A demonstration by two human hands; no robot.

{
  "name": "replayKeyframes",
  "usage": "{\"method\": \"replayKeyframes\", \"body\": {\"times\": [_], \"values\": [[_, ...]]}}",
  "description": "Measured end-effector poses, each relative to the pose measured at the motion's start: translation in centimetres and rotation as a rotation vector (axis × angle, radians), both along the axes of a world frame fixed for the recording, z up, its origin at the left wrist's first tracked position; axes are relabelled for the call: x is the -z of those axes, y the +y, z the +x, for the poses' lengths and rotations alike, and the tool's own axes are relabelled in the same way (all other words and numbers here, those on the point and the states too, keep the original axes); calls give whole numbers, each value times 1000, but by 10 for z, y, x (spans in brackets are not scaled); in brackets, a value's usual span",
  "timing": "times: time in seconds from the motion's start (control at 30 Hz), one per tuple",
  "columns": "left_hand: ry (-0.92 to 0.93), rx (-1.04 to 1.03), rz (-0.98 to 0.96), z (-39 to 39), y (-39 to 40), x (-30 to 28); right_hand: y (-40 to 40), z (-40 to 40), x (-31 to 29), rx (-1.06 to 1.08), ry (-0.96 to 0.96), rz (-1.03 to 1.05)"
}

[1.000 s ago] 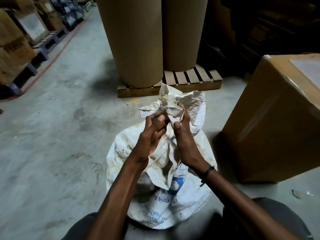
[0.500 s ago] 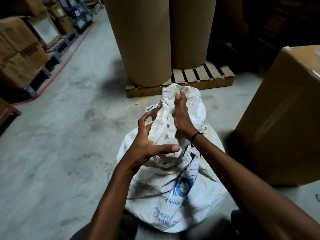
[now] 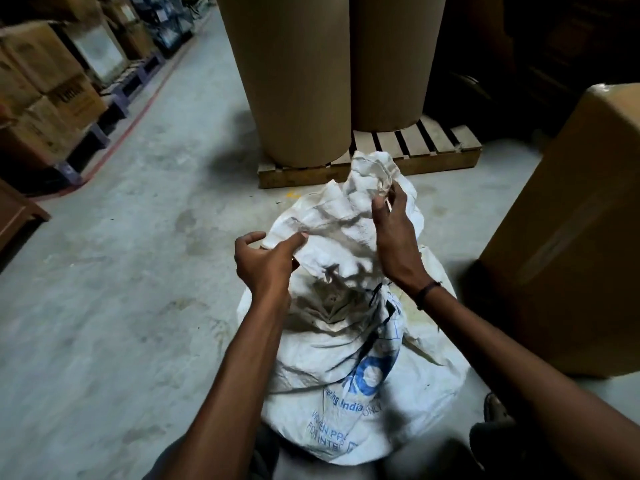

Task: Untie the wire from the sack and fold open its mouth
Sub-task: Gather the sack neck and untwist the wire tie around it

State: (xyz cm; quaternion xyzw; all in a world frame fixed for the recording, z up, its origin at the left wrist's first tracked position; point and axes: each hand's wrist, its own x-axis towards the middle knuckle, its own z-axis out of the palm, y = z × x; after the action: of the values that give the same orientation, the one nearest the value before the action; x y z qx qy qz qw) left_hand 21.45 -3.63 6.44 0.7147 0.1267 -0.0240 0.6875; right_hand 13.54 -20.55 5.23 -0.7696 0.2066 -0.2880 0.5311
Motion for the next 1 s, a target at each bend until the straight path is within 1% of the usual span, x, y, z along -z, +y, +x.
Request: {"method": "replayKeyframes", "body": {"times": [0.07, 0.13, 0.2, 0.23, 0.3, 0.37, 0.43, 0.5, 0.57, 0.6, 0.63, 0.73, 0.8, 0.9, 0.97, 1.0], "values": [[-22, -63, 4, 4, -11, 3, 3, -17, 13, -42, 19, -138], [-99, -89, 75, 6, -23, 4, 7, -32, 27, -88, 75, -385], [-127, -87, 129, 8, -34, 7, 10, -44, 39, -200, 145, -645], [-119, -67, 116, 9, -40, 11, 11, -47, 45, -256, 197, -739], [-74, 25, 4, 11, -50, 19, 6, -46, 58, -317, 307, -824], [-35, 169, -103, 12, -56, 25, -3, -39, 64, -335, 365, -754], [-91, 343, -89, 15, -59, 30, -20, -26, 68, -357, 370, -616], [-210, 501, 2, 14, -58, 34, -43, -10, 72, -386, 330, -502], [-325, 616, 163, 12, -54, 42, -63, 1, 77, -428, 251, -357], [-334, 670, 260, 11, -53, 48, -71, 5, 81, -439, 217, -279], [-308, 738, 316, 8, -53, 53, -77, 7, 85, -436, 193, -238], [-232, 1009, 451, 2, -55, 75, -85, 14, 94, -381, 171, -256], [-201, 1156, 569, -4, -59, 91, -90, 17, 99, -306, 140, -202], [-263, 1254, 697, -13, -67, 108, -95, 13, 99, -68, 28, -39], [-295, 1261, 726, -13, -72, 116, -99, 5, 100, 79, 4, -53], [-304, 1254, 744, -11, -75, 121, -98, 0, 102, 129, 16, -97]]}}
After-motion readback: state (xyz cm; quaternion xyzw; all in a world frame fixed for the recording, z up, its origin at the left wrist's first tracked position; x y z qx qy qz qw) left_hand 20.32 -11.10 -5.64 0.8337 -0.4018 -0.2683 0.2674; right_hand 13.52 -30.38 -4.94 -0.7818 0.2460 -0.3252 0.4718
